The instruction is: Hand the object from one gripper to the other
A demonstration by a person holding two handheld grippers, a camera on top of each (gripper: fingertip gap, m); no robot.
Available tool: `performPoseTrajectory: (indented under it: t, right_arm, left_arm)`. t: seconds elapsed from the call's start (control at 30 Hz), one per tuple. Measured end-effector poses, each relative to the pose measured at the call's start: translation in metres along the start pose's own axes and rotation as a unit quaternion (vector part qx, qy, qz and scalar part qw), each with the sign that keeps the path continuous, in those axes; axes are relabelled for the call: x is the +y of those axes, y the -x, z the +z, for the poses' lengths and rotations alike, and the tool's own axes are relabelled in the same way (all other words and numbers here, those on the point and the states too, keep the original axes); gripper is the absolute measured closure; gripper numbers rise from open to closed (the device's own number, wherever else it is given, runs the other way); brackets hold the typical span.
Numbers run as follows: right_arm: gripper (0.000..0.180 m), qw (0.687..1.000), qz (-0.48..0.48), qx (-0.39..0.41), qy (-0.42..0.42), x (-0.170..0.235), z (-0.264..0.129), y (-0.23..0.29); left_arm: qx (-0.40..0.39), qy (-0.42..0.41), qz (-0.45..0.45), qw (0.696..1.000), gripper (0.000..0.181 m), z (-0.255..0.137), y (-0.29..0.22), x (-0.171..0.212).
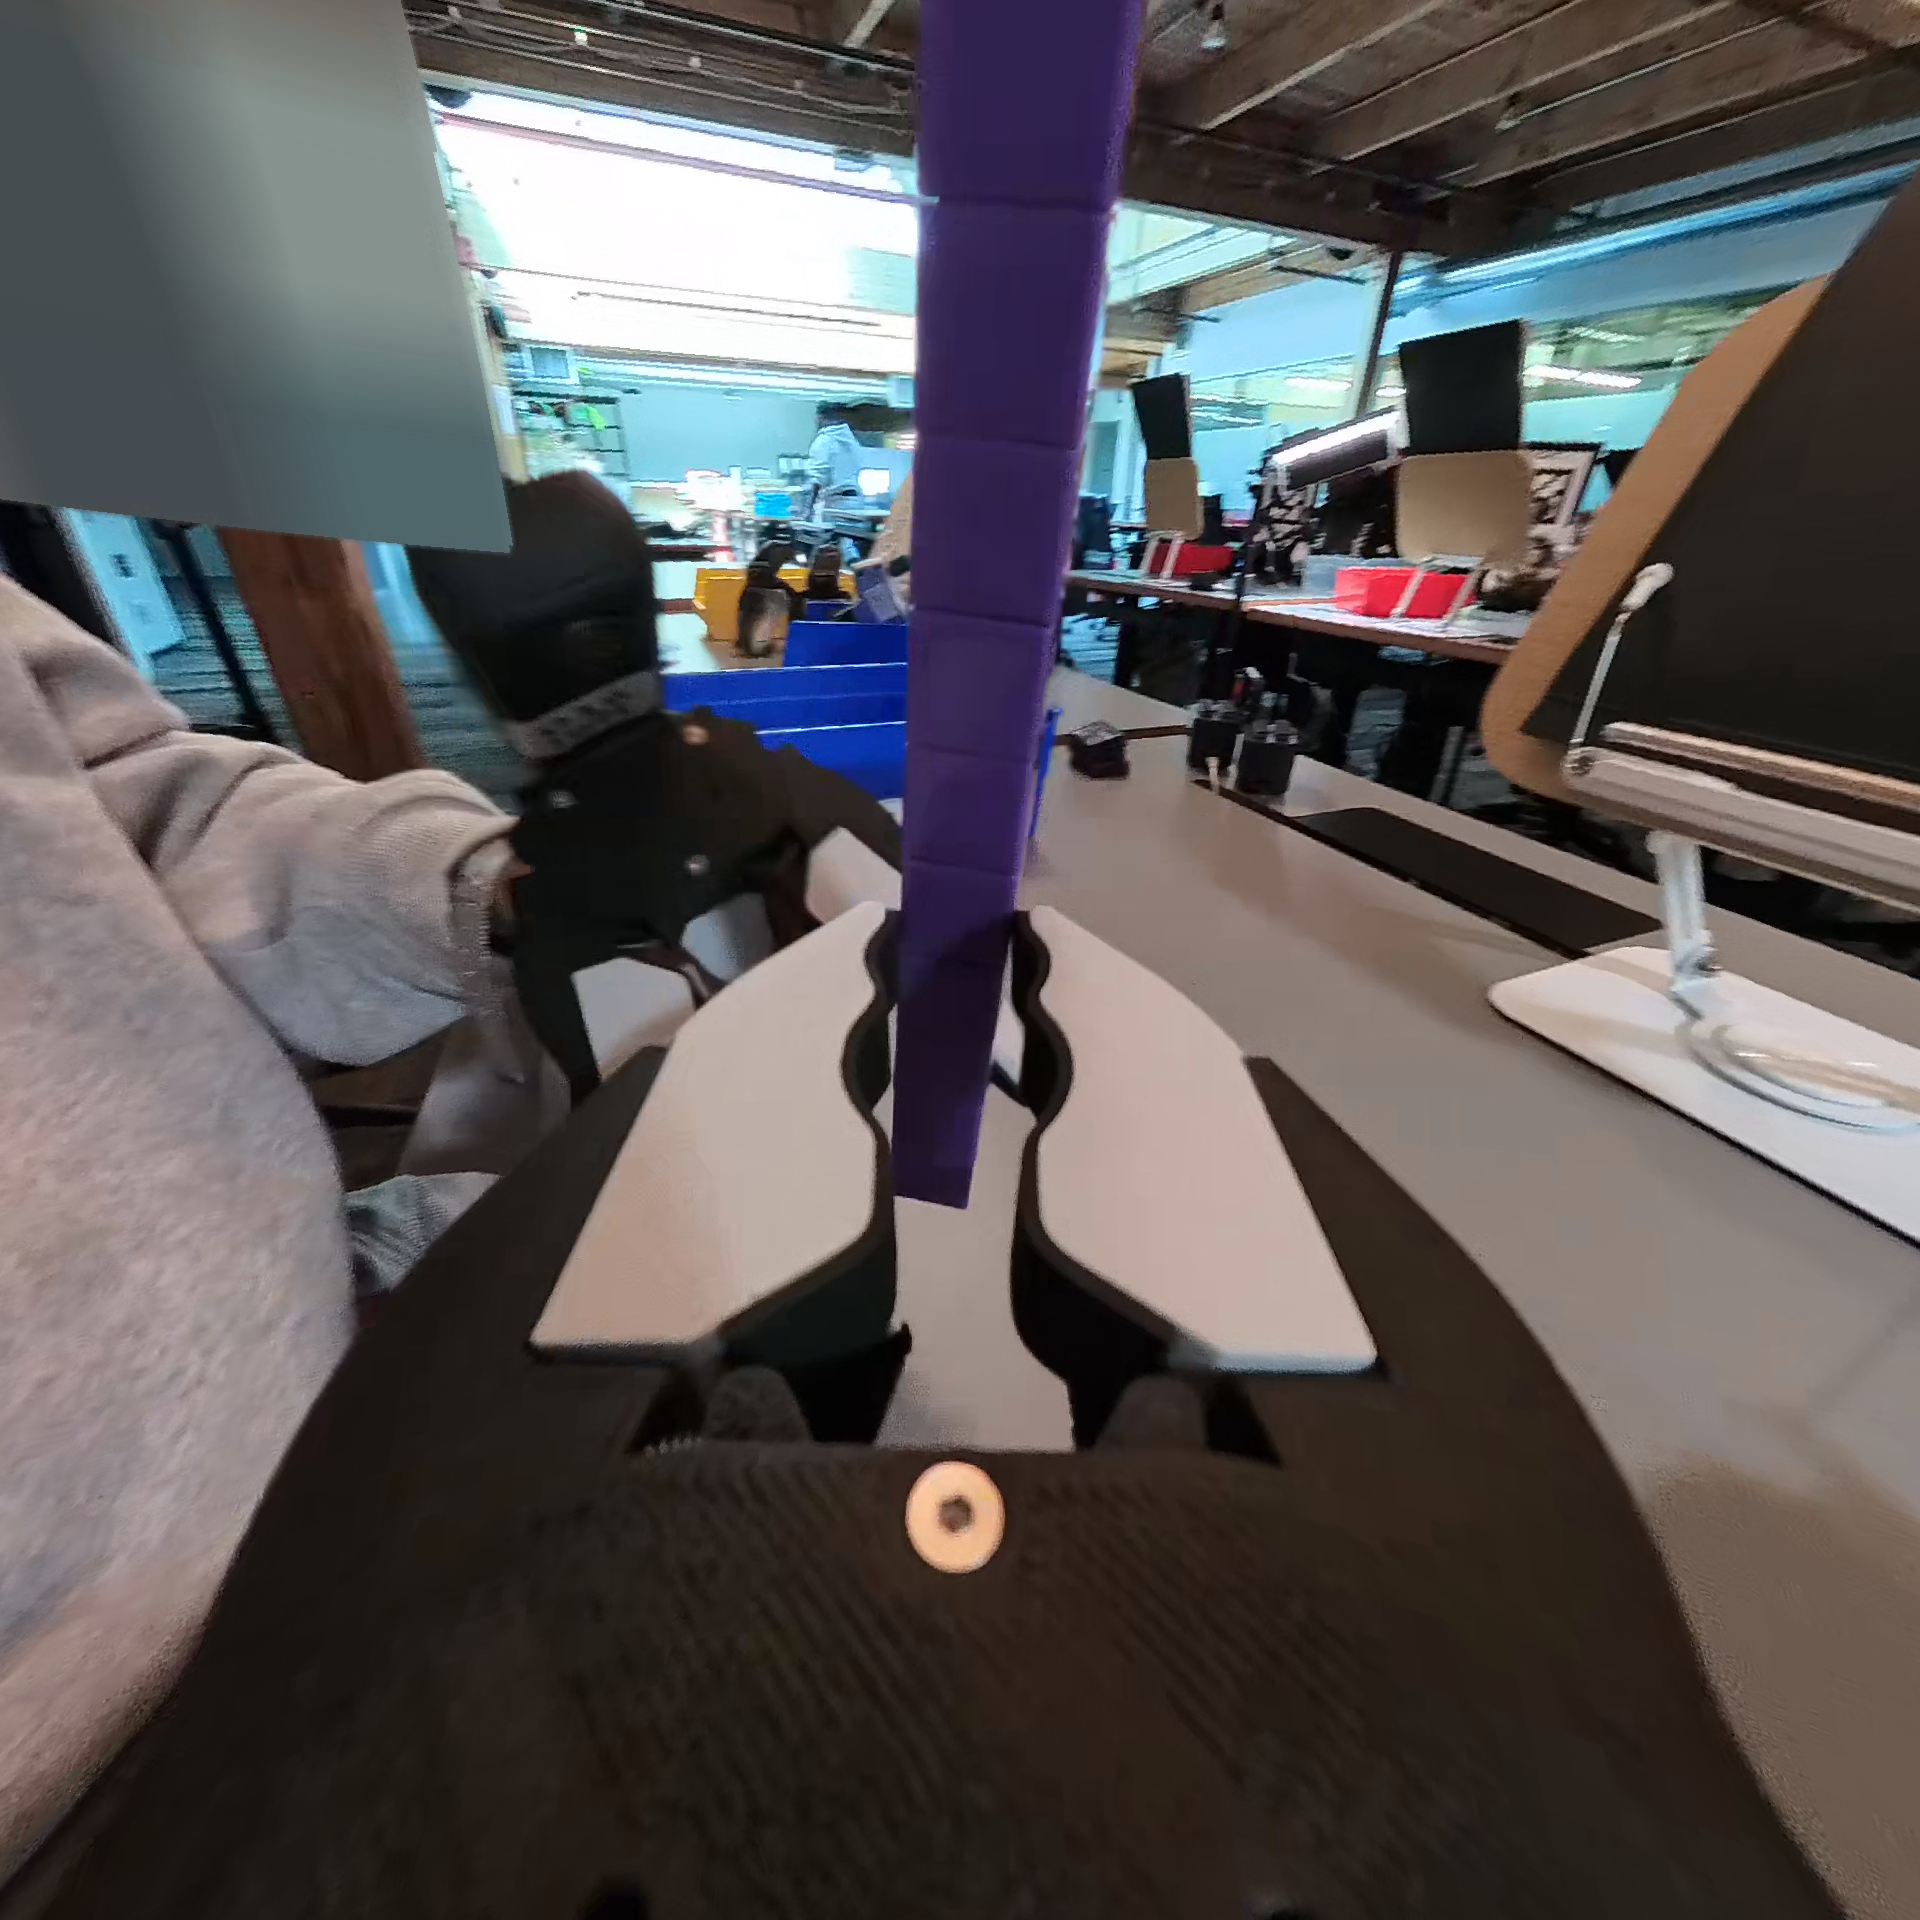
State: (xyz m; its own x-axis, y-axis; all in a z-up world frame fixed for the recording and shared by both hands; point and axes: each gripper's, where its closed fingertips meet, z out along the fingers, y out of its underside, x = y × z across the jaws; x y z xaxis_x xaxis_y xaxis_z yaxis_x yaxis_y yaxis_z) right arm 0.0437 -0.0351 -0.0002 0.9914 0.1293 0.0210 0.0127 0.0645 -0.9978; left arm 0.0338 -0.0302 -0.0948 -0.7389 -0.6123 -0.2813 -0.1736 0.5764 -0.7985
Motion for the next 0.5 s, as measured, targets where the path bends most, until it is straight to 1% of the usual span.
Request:
performPoseTrajectory:
  t: [0.1,0.2,0.3,0.4,0.47,0.5]
  right_arm:
    - [0.159,0.999,0.008,-0.03,0.015,0.008,0.004,0.009]
    - [0.159,0.998,0.011,-0.061,0.029,0.015,0.009,0.02]
    - [0.159,0.995,0.018,-0.093,0.042,0.02,0.013,0.032]
    - [0.159,0.993,0.024,-0.109,0.048,0.023,0.017,0.039]
    - [0.159,0.992,0.029,-0.115,0.047,0.024,0.019,0.042]
    - [0.159,0.991,0.031,-0.118,0.045,0.024,0.02,0.043]
  left_arm:
    - [0.089,-0.071,-0.085,0.99,0.105,-0.002,-0.014,-0.004]
    - [0.18,-0.14,-0.179,0.957,0.113,-0.012,-0.025,-0.015]
    - [0.223,-0.179,-0.255,0.924,0.117,-0.017,-0.022,-0.019]
    - [0.247,-0.188,-0.266,0.913,0.129,-0.02,-0.024,-0.017]
    - [0.267,-0.189,-0.249,0.911,0.15,-0.023,-0.032,-0.017]
    - [0.27,-0.19,-0.243,0.912,0.152,-0.024,-0.034,-0.018]
